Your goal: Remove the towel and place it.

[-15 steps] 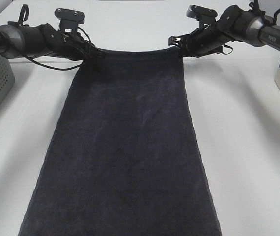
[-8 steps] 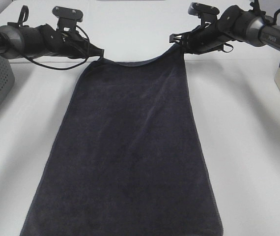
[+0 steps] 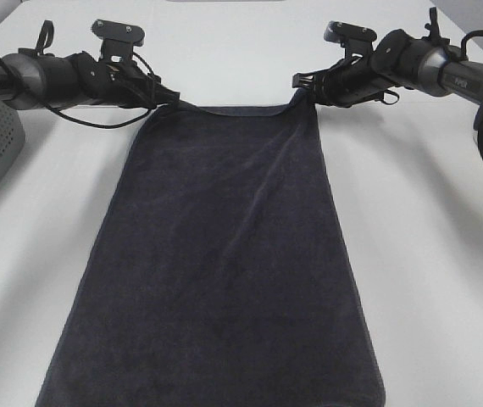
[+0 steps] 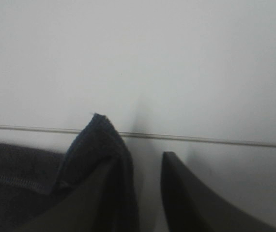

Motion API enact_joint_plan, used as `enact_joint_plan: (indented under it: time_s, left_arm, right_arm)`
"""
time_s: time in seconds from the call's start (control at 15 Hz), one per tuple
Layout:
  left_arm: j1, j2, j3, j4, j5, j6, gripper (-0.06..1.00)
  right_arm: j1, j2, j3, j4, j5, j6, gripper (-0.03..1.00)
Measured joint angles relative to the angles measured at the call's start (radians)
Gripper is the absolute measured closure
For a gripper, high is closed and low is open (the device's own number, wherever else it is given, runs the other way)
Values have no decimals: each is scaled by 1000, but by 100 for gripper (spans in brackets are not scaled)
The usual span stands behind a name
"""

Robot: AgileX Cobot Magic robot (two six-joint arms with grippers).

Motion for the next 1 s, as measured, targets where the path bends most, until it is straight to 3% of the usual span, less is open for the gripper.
enact_joint_plan:
  time_s: [0.13, 0.27, 0.6, 1.0]
  left_arm:
    - [0, 0, 0, -4, -8, -1, 41]
    - [0, 0, 0, -7, -18, -3, 40]
    - [0, 0, -5, -11, -17, -3, 40]
    - [3, 36, -166, -32, 100, -7, 40]
  right_arm:
    - [0, -2, 0, 0, 5, 0, 40]
    - [-2, -8, 0, -8, 55, 0, 28]
    - [-2, -146, 0, -76, 230, 0, 25]
    - [-2, -240, 0, -84, 629, 0, 25]
